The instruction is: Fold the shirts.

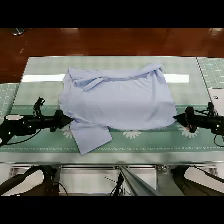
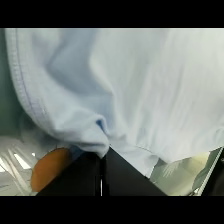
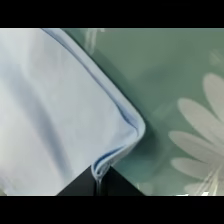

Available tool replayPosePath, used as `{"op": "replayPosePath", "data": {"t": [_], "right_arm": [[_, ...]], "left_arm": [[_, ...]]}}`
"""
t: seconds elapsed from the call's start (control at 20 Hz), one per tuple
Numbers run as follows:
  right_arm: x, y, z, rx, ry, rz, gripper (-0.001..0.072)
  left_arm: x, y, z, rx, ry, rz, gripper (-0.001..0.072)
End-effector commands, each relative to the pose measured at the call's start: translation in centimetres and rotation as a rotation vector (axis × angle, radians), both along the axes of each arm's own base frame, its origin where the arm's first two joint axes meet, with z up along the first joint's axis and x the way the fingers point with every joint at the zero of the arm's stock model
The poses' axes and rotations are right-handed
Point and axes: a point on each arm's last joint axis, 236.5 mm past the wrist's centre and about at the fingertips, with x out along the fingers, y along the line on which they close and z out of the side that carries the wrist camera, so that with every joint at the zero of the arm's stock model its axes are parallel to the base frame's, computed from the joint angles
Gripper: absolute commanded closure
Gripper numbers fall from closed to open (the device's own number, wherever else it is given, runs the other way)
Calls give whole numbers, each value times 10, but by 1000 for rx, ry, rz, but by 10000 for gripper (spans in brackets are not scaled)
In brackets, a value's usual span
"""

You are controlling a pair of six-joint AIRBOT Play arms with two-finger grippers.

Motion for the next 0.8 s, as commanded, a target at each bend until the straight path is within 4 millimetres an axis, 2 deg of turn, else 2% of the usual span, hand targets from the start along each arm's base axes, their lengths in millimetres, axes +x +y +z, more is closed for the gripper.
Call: {"op": "replayPosePath", "data": {"t": [0.0,0.05,0.1,0.15,0.2,0.25,0.3,0.35,0.45,0.55,0.6,0.65,0.75], "right_arm": [[21,-1,45,11,-113,120,691],[37,-8,73,-4,-184,144,691],[56,-12,110,-7,-276,157,691],[74,-17,147,-17,-368,162,691],[91,-19,188,-19,-459,161,691],[108,-17,233,-39,-561,162,691],[120,-12,274,-86,-659,171,691],[129,-2,318,-152,-749,186,691],[130,20,401,-289,-927,223,691],[108,38,477,-400,-1086,246,691],[90,44,508,-456,-1154,252,691],[72,46,528,-519,-1194,254,691],[35,48,549,-664,-1219,246,691]], "left_arm": [[17,-7,29,-31,-71,-35,681],[37,-10,60,-67,-152,-38,682],[63,-14,109,-125,-283,-30,682],[87,-17,172,-194,-454,-15,682],[102,-19,235,-247,-615,-3,682],[109,-19,297,-267,-762,0,682],[109,-19,348,-240,-890,-18,683],[103,-19,400,-203,-1019,-40,683],[82,-19,486,-98,-1245,-64,683],[59,-16,540,110,-1363,-84,683],[46,-12,555,223,-1381,-87,683],[30,-5,570,354,-1398,-71,683],[-7,14,598,568,-1443,14,683]]}}
